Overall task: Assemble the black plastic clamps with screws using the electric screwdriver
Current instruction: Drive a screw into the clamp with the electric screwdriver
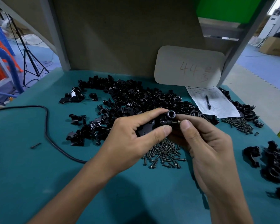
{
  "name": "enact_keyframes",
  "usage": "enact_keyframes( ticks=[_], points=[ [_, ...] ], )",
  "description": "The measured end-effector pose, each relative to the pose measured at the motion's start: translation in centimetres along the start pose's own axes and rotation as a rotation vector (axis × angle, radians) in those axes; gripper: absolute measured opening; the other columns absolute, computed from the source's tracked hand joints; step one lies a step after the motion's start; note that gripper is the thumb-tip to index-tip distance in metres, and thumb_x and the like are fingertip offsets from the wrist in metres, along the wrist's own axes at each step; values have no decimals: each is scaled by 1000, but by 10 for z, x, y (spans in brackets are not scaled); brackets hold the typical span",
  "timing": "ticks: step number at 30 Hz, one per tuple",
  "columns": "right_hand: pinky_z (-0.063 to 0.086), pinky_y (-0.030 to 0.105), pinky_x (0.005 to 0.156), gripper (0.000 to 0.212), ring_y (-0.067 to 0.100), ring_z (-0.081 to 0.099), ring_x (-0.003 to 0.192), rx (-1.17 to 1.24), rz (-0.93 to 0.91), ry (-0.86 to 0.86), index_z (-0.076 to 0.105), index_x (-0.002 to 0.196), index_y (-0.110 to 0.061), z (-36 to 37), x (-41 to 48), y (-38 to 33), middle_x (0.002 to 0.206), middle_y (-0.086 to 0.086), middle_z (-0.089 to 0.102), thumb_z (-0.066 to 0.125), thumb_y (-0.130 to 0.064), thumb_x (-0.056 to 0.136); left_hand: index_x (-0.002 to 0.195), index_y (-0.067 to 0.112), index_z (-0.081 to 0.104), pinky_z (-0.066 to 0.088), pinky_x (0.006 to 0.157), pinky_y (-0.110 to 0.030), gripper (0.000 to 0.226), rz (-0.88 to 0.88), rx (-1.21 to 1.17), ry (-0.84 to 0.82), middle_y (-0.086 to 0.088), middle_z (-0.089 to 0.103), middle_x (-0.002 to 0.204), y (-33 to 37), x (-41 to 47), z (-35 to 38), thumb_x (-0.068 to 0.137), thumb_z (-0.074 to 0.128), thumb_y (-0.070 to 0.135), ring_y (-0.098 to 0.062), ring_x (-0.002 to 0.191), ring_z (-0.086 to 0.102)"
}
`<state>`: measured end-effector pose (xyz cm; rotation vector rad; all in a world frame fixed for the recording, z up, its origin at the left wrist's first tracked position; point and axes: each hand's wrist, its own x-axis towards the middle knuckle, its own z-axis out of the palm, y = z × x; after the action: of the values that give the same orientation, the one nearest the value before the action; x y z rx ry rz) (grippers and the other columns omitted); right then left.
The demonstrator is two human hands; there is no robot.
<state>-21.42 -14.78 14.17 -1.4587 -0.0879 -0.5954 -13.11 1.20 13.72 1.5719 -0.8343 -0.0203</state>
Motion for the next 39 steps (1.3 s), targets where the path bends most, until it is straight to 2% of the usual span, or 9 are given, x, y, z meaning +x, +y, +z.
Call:
enact_keyframes(
  ticks=[4, 13, 16, 20, 23, 26, 31, 36, 39],
  points=[
    [60, 26, 81, 17, 21, 75, 93, 33, 40, 22, 79, 97, -28, 1, 1, 0, 99, 7, 77, 72, -38, 85, 123, 47, 66, 52, 58, -34, 35, 1, 12, 2, -13, 70, 85, 0, -1, 0, 89, 69, 44, -30, 67, 61],
    [59, 22, 78, 16, 18, 74, 88, -170, -16, -18, 72, 98, -31, 4, 2, 2, 96, 1, 75, 60, -41, 99, 126, 45, 65, 55, 69, -53, 38, -18, 29, 18, -14, 73, 95, -8, -3, 2, 89, 69, 48, -40, 84, 67],
    [59, 21, 77, 14, 15, 75, 88, -184, -29, -16, 72, 97, -30, 4, 2, 4, 95, -1, 75, 59, -33, 100, 129, 41, 64, 57, 71, -47, 40, -18, 44, 22, -6, 75, 98, -7, -3, 3, 89, 69, 46, -34, 84, 69],
    [59, 22, 78, 14, 15, 75, 88, -171, -30, -13, 72, 96, -29, 4, 2, 4, 94, -1, 75, 59, -29, 99, 130, 34, 66, 51, 69, -13, 42, -16, 59, 31, 17, 74, 103, -4, 0, 1, 89, 74, 39, -2, 81, 68],
    [60, 23, 78, 14, 16, 75, 87, -175, -29, -2, 72, 96, -28, 5, 1, 4, 93, 0, 75, 59, -32, 99, 134, 37, 63, 54, 85, -21, 45, -6, 96, 4, 14, 72, 114, -3, 1, 0, 90, 71, 41, -6, 104, 68],
    [59, 23, 77, 16, 16, 75, 86, -193, -32, -13, 71, 95, -26, 5, 1, 5, 91, 1, 75, 57, -32, 102, 135, 40, 61, 56, 90, -33, 42, 3, 126, -24, 10, 70, 116, -3, 1, 2, 93, 68, 42, -15, 110, 66],
    [57, 19, 72, 21, 10, 73, 82, -267, -62, -22, 70, 94, -26, 6, 2, 6, 86, -4, 74, 54, -34, 105, 128, 33, 64, 46, 75, -9, 32, 46, 101, -37, 18, 69, 109, -5, -1, 5, 97, 66, 35, 2, 90, 65],
    [58, 27, 71, 25, 14, 72, 80, -337, -36, 25, 69, 91, -26, 5, 6, 14, 83, -4, 73, 54, -42, 103, 130, 36, 61, 48, 81, -16, 34, 27, 103, -42, 16, 67, 116, -15, 1, 10, 97, 64, 40, -7, 102, 66],
    [57, 24, 69, 24, 10, 71, 78, -372, -16, 65, 68, 90, -30, 4, 8, 21, 83, -5, 72, 54, -46, 101, 130, 39, 60, 44, 78, -12, 34, -4, 130, -49, 25, 66, 107, -22, 3, 13, 97, 63, 45, 3, 95, 64]
  ],
)
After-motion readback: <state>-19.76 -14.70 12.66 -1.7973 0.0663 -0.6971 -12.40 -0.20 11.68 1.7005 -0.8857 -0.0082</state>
